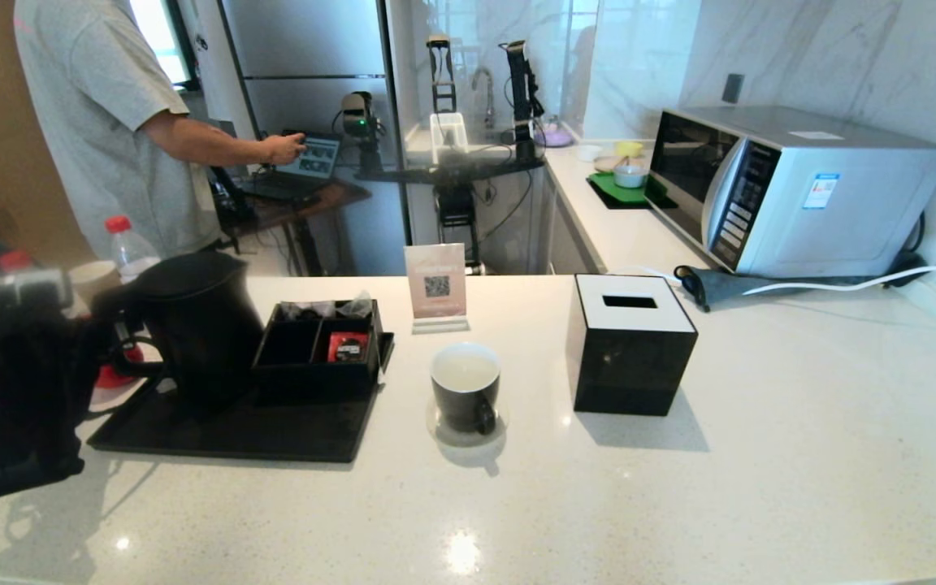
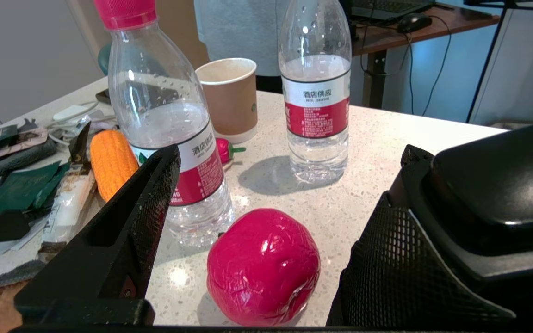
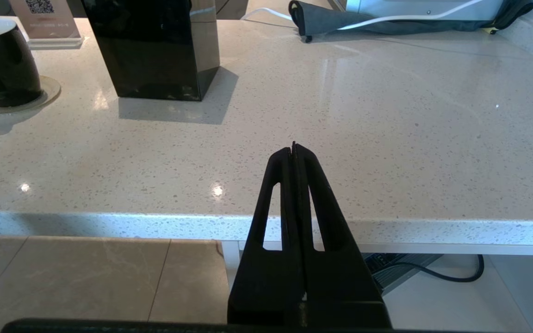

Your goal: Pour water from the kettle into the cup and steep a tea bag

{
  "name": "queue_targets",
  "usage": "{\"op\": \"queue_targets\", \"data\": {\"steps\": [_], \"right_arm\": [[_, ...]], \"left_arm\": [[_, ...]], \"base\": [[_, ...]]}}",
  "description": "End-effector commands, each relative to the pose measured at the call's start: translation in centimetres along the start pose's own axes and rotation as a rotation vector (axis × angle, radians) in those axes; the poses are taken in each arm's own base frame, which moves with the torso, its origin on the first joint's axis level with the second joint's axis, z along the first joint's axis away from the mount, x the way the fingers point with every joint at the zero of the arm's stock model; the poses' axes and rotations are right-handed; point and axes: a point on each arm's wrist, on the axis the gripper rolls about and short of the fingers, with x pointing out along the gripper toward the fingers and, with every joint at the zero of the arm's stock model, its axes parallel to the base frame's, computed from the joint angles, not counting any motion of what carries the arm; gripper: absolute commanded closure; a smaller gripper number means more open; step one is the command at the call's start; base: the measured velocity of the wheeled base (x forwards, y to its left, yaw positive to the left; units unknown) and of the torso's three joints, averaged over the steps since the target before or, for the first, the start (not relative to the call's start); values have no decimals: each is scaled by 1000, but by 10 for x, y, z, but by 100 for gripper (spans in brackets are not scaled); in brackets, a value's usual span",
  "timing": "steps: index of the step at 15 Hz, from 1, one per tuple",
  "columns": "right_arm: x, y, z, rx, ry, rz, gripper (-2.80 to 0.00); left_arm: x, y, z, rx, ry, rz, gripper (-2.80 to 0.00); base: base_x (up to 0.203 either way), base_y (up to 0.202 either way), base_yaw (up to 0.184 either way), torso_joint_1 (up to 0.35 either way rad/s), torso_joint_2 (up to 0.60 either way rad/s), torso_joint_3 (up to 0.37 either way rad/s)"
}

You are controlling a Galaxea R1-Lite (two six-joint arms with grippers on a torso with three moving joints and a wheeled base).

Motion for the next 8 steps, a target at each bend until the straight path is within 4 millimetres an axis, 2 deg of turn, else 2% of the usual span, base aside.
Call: {"op": "queue_targets", "data": {"steps": [1,8], "right_arm": [[0,0,0,-1,0,1,0],[0,0,0,-1,0,1,0]], "left_arm": [[1,1,5,-8,-46,6,-280],[3,0,8,-9,-62,4,-280]], "base": [[0,0,0,0,0,0],[0,0,0,0,0,0]]}}
